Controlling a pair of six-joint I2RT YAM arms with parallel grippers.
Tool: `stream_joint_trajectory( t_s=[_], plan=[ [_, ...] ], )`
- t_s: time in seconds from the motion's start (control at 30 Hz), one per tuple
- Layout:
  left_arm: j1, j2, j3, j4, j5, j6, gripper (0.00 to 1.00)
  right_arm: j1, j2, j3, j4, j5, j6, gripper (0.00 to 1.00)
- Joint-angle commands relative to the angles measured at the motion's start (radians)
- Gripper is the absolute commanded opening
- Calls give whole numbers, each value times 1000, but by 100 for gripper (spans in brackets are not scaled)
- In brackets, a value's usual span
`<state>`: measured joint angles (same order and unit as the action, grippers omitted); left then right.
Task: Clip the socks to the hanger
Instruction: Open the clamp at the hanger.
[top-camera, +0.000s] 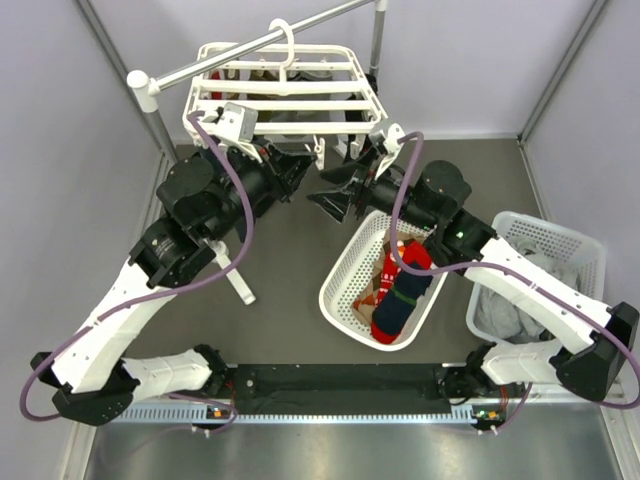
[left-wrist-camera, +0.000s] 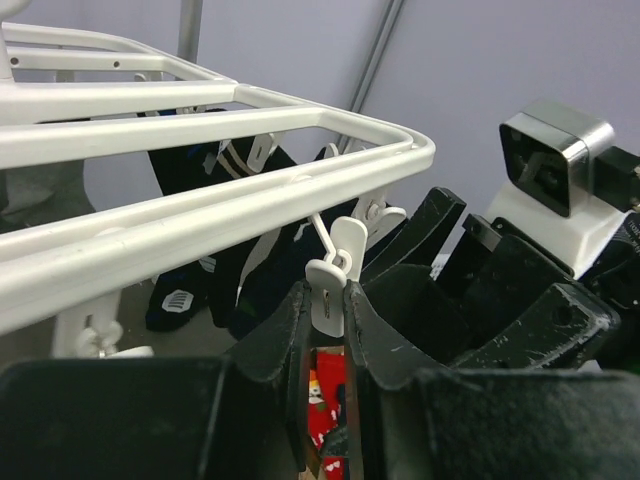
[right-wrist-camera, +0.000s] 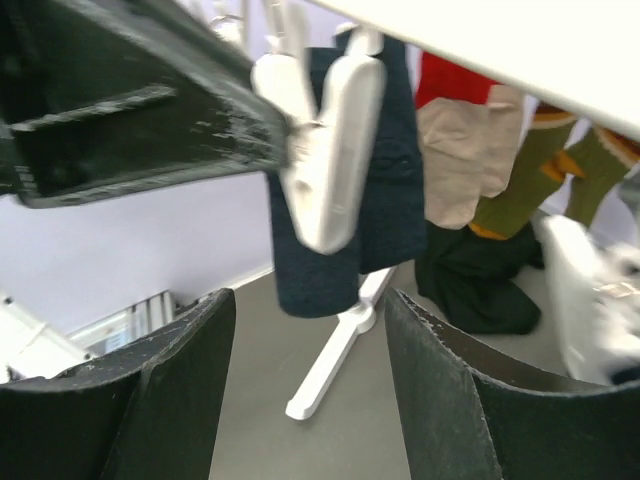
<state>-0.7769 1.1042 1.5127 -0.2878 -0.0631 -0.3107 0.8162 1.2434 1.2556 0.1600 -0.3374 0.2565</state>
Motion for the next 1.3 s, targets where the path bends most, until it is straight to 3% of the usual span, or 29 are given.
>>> stream_joint_trajectory(
  t_s=[0.0, 0.3, 0.67, 0.97, 1.27],
  plan=[
    [-4, -35, -25, 56, 59, -30, 0, -15, -45, -39, 179, 46, 49, 61],
    [-4, -43, -82, 116, 109, -76, 0, -31, -39, -84, 340, -5, 107, 61],
    [-4, -56, -135, 188, 85, -117, 0, -54, -33, -84, 385, -34, 142, 56],
    [-4, -81, -207, 259, 72, -176, 0, -64, -24, -74, 406, -64, 156, 35],
    [-2, -84, -227, 279, 40, -203, 0, -69, -6, -53, 394, -86, 150, 4]
  ],
)
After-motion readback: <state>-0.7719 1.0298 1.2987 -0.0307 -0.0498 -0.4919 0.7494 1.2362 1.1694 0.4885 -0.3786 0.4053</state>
